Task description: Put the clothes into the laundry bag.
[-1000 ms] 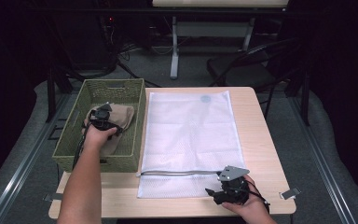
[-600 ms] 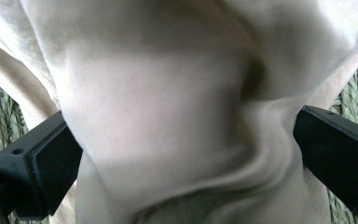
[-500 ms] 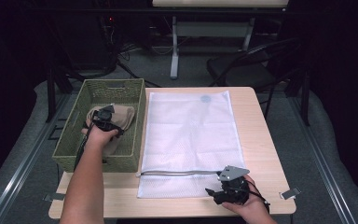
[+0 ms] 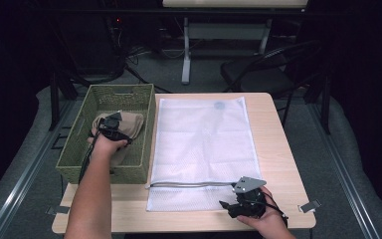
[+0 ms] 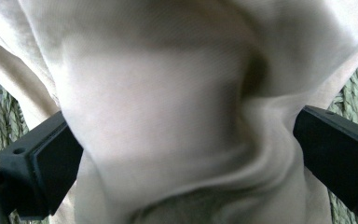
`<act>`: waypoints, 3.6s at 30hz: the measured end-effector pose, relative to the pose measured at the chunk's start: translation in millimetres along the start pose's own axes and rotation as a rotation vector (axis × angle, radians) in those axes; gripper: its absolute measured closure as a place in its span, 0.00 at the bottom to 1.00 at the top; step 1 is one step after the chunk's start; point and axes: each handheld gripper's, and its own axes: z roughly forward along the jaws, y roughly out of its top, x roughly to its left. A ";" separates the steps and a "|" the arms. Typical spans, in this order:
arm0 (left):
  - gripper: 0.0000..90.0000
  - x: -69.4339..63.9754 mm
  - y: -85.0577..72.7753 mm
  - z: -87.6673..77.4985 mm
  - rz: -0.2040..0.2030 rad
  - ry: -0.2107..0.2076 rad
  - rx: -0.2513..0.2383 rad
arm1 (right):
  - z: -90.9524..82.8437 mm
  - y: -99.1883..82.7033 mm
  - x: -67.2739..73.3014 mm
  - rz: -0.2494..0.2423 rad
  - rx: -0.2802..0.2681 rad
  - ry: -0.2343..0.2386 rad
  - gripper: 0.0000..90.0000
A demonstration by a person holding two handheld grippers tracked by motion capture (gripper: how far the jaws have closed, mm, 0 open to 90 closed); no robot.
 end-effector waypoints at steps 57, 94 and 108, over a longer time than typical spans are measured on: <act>0.63 33.6 -7.7 -15.1 -0.147 -0.081 -0.051 | 2.5 -0.2 0.7 -0.009 0.006 0.008 0.30; 0.66 46.5 -6.5 -45.7 -0.167 -0.138 -0.106 | 4.0 0.3 1.6 -0.009 0.016 0.008 0.30; 0.66 47.0 -2.4 -68.0 -0.133 -0.159 -0.128 | 4.8 0.4 1.6 -0.012 0.025 0.017 0.30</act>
